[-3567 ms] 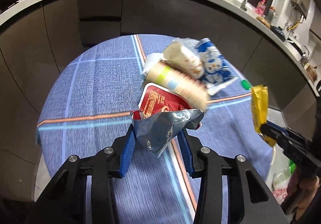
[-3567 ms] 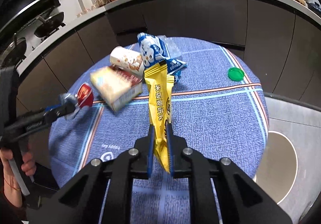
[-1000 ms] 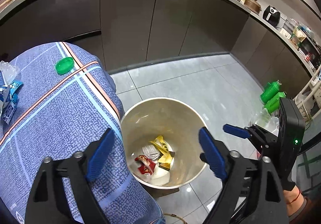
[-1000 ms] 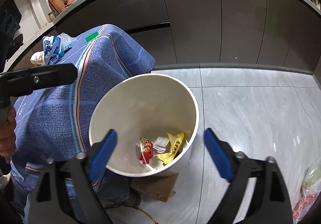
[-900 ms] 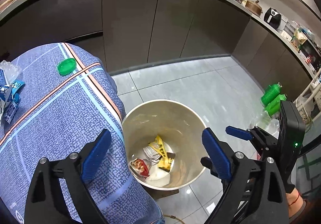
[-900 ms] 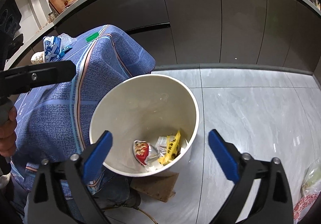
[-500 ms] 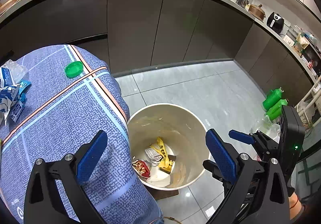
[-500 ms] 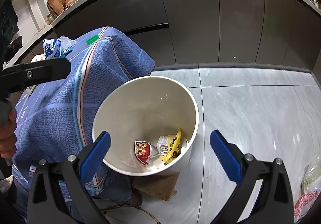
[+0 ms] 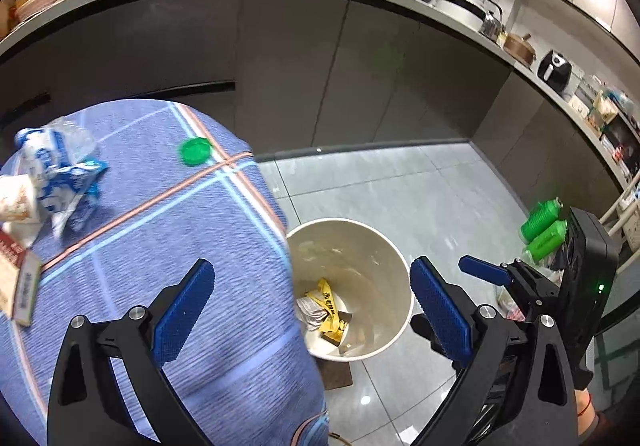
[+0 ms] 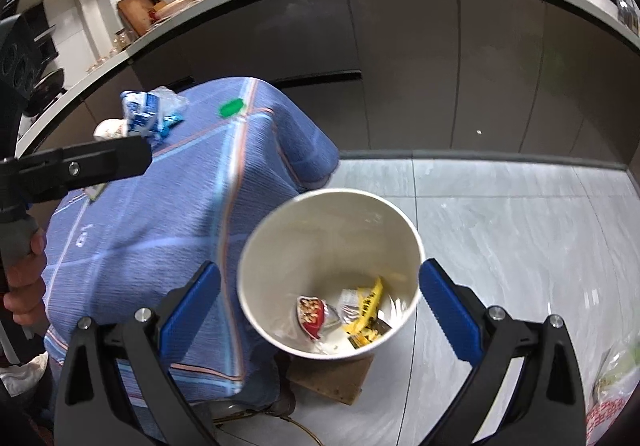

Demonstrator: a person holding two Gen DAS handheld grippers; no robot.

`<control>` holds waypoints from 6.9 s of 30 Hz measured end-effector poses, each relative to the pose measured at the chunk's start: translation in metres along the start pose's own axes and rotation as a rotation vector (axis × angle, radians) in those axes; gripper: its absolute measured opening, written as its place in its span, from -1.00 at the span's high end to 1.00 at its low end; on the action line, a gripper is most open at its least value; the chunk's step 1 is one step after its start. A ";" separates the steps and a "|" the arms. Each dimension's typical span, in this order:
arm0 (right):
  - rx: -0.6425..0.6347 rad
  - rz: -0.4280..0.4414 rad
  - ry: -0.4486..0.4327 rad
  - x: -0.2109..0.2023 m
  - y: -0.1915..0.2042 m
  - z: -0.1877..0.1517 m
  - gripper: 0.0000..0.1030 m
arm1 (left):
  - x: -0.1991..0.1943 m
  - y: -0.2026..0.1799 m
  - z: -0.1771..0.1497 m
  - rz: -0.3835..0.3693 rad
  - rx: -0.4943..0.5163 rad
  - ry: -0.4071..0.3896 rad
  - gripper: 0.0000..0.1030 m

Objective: Collect trash

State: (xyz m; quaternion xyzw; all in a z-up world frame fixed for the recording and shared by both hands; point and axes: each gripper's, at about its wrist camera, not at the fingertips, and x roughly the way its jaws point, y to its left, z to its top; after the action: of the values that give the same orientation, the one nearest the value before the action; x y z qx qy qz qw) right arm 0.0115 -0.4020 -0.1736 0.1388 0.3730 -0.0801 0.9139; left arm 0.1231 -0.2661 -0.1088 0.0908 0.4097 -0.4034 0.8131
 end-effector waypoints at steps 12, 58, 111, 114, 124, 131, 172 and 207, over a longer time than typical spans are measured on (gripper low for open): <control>-0.145 0.081 -0.014 -0.013 0.081 0.027 -0.93 | -0.085 0.090 -0.040 0.168 -0.207 -0.052 -0.84; -0.356 0.242 0.019 0.171 0.268 0.173 -0.56 | -0.049 0.303 -0.024 0.327 -0.738 0.105 -0.83; -0.239 0.262 0.031 0.131 0.200 0.137 -0.10 | -0.079 0.297 -0.050 0.499 -0.607 0.163 -0.84; -0.199 0.237 0.038 0.134 0.199 0.139 -0.20 | -0.085 0.292 -0.058 0.501 -0.594 0.173 -0.84; -0.192 0.170 0.099 0.156 0.208 0.137 0.65 | -0.076 0.297 -0.062 0.499 -0.555 0.191 -0.82; -0.169 0.197 0.054 0.136 0.204 0.141 0.73 | -0.071 0.301 -0.058 0.488 -0.475 0.174 -0.37; -0.035 0.013 -0.075 -0.064 0.010 0.019 0.73 | -0.036 0.039 0.025 -0.148 -0.092 0.059 -0.36; 0.048 0.110 0.144 0.070 -0.053 -0.022 0.27 | 0.127 -0.034 0.037 -0.196 -0.020 0.228 -0.56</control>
State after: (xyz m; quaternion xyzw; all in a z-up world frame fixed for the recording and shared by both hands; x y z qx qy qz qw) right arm 0.0332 -0.4482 -0.2488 0.1865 0.4275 -0.0288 0.8841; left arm 0.1636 -0.3803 -0.1725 0.0877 0.5103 -0.4640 0.7187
